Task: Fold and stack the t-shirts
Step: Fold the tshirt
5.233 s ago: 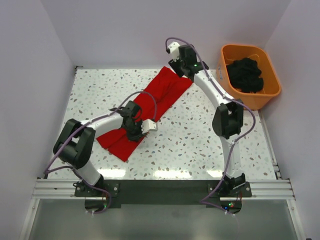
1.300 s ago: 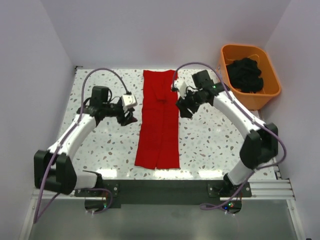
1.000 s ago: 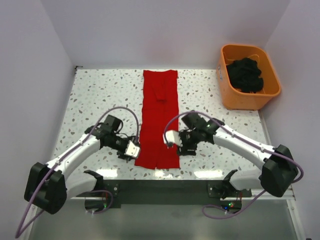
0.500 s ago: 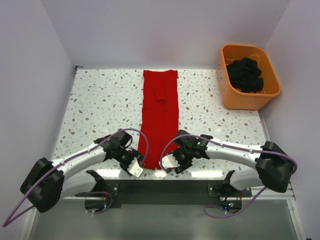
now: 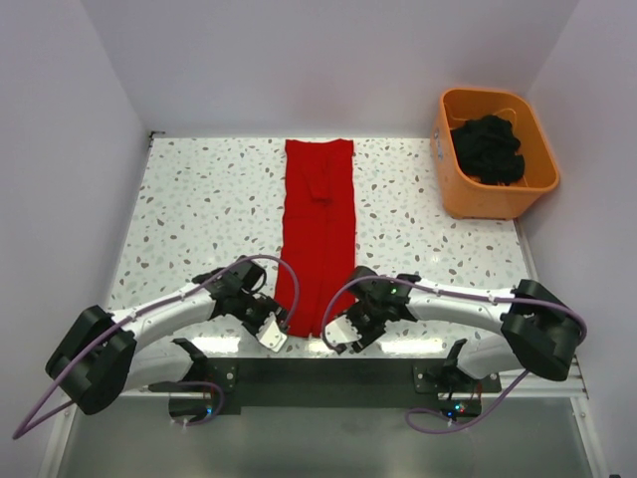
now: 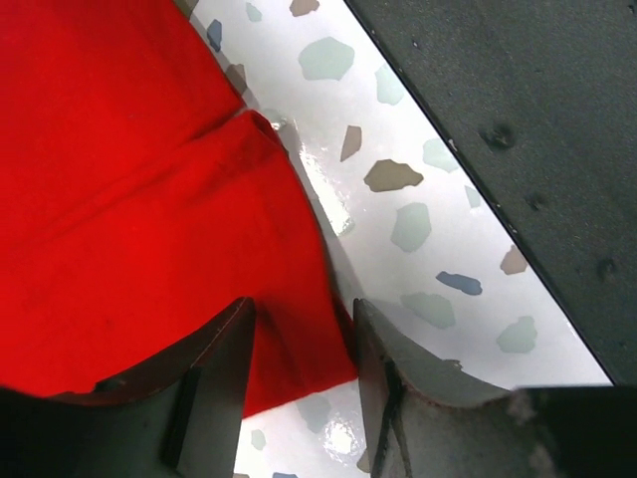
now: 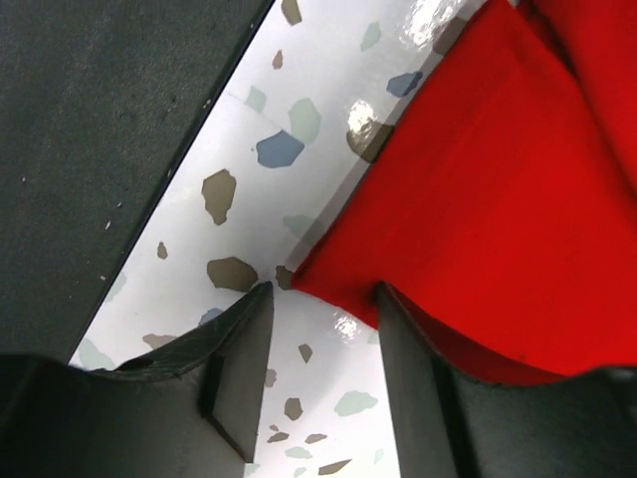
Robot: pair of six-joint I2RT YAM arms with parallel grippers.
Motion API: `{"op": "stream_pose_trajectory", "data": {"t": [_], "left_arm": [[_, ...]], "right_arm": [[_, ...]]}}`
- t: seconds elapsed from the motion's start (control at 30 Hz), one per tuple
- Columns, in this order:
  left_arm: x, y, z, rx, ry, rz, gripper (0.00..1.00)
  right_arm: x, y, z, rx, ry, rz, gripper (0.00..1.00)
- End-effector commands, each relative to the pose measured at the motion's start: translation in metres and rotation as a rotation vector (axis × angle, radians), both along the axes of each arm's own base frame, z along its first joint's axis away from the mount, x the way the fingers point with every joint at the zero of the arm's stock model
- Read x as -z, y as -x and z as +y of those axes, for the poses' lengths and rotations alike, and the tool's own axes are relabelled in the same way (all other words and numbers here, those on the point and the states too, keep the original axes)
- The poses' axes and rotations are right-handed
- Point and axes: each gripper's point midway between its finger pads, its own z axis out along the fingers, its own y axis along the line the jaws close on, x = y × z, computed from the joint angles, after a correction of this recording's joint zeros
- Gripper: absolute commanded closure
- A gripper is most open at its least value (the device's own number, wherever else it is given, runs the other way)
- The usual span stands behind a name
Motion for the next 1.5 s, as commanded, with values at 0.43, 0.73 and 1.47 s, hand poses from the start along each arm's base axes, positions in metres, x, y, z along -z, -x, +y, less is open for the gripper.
{"op": "stream_pose_trajectory", "data": {"t": [0.43, 0.73, 1.47], "left_arm": [[-0.021, 0.013, -0.024, 0.033, 0.085, 0.042, 1.00], [-0.081, -0.021, -0.039, -0.154, 0.208, 0.093, 1.00], [-0.102, -0.235, -0.029, -0.359, 0.291, -0.067, 1.00]], "right_arm": [[-0.018, -0.005, 0.024, 0.041, -0.098, -0.032, 1.00], [-0.080, -0.044, 0.033, 0.256, -0.243, -0.025, 1.00], [-0.110, -0.236, 0.038, 0.346, -0.317, -0.173, 1.00]]}}
